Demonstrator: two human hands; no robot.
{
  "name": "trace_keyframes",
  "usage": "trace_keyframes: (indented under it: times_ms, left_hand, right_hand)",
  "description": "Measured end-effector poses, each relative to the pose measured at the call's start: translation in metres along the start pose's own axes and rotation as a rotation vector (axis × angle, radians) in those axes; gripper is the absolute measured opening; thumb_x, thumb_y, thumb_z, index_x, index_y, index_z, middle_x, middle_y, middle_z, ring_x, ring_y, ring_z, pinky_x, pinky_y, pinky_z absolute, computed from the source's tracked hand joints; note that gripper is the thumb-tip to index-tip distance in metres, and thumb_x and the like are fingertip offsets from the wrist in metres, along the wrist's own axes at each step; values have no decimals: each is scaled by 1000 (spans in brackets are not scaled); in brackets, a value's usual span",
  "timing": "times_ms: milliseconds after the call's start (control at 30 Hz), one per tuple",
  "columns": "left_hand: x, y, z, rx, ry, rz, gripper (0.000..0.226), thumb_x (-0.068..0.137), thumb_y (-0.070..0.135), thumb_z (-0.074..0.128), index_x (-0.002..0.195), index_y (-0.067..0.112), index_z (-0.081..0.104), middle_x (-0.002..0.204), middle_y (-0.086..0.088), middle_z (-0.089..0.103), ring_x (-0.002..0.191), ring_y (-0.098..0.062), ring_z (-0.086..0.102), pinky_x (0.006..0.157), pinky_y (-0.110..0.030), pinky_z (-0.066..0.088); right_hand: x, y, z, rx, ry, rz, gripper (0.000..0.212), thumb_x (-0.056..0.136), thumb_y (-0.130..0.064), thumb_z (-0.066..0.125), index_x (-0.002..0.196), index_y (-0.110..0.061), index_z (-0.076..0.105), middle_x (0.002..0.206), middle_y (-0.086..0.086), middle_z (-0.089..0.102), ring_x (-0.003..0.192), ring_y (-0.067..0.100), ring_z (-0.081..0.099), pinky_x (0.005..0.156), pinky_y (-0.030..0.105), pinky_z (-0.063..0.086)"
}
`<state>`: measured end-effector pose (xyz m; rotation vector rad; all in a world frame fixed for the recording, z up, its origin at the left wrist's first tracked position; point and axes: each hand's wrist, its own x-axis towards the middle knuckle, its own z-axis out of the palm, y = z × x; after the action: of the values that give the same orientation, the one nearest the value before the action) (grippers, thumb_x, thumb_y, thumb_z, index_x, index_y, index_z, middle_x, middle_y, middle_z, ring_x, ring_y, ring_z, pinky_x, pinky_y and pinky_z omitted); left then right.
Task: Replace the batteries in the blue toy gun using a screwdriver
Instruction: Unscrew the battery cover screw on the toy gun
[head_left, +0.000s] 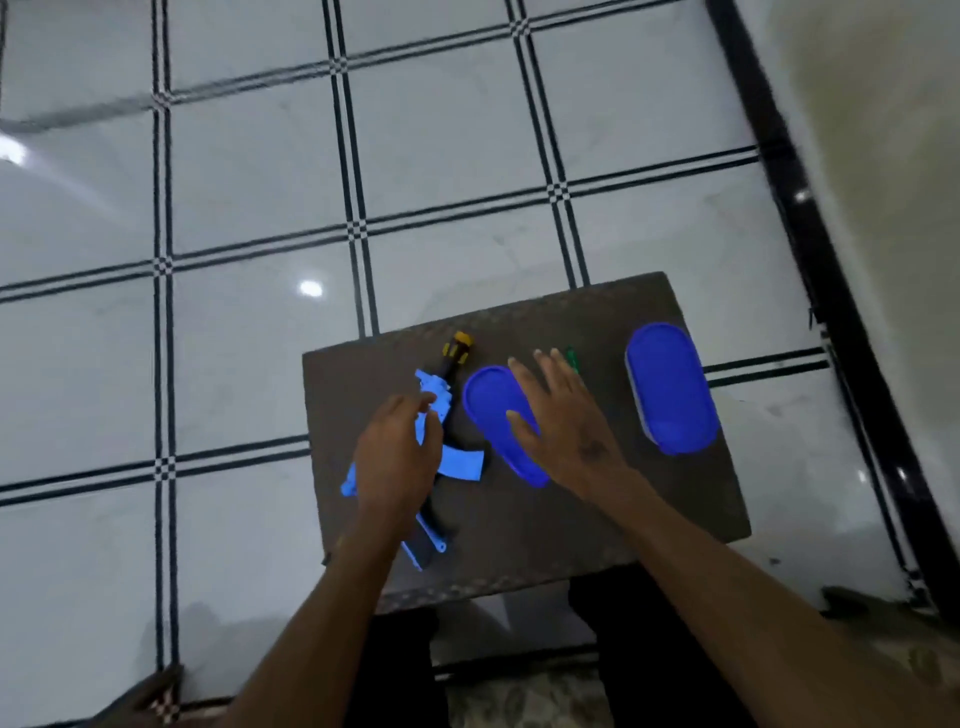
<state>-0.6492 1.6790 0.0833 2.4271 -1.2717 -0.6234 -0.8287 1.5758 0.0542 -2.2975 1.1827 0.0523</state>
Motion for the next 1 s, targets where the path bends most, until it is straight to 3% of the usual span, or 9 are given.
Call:
trace_keyframes:
  times_ms: [133,300,467,633,733,900,1000]
  left_hand:
    - [18,-48,56,47,80,52,26,95,23,56,117,16,66,114,-5,65,107,-28,60,88,-34,43]
    - [29,-92,87,116,175,182,30,94,28,53,119,14,64,117,-9,62,109,-32,57,86,-37,43]
    - [25,-117,109,215,236,277,42,93,32,56,130,13,58,129,-12,55,116,-32,51,96,-40,42]
    - [-5,-114,121,196,362,342,42,91,31,58,128,10,59,130,-14,55,117,-35,51,97,-41,40]
    - [-32,-113,129,222,307,331,44,89,30,60,128,10,58,132,-15,53,118,-37,51,92,-47,46]
    - [-73,-119,130,303,207,305,46,90,33,61,126,6,56,134,-18,49,123,-37,46,95,-45,42]
    - [-84,-122,129,309,207,283,43,89,32,61,122,4,58,132,-21,50,121,-39,47,93,-47,43]
  right_hand:
    - [20,12,47,-23,39,-43,69,90,-49,38,151,-17,36,154,25,33,146,40,27,117,46,28]
    - [30,17,74,-124,29,-43,78,93,-60,45,157,-26,15,163,19,12,151,33,12,120,42,16]
    - [29,15,88,-220,23,-39,93,85,-72,48,157,-32,6,164,17,2,150,34,13,116,48,23]
    - [9,15,96,-251,111,-18,92,81,-61,60,156,-29,16,155,19,24,139,38,32,107,47,35]
    - [-6,12,98,-183,152,16,91,79,-59,64,154,-27,23,150,17,32,135,37,39,106,43,37]
    - [-73,21,103,-91,205,115,92,78,-64,62,154,-29,24,153,16,32,137,35,39,106,41,39]
    - [-112,45,107,-45,274,179,85,78,-65,61,148,-28,33,143,14,43,127,34,48,98,42,43]
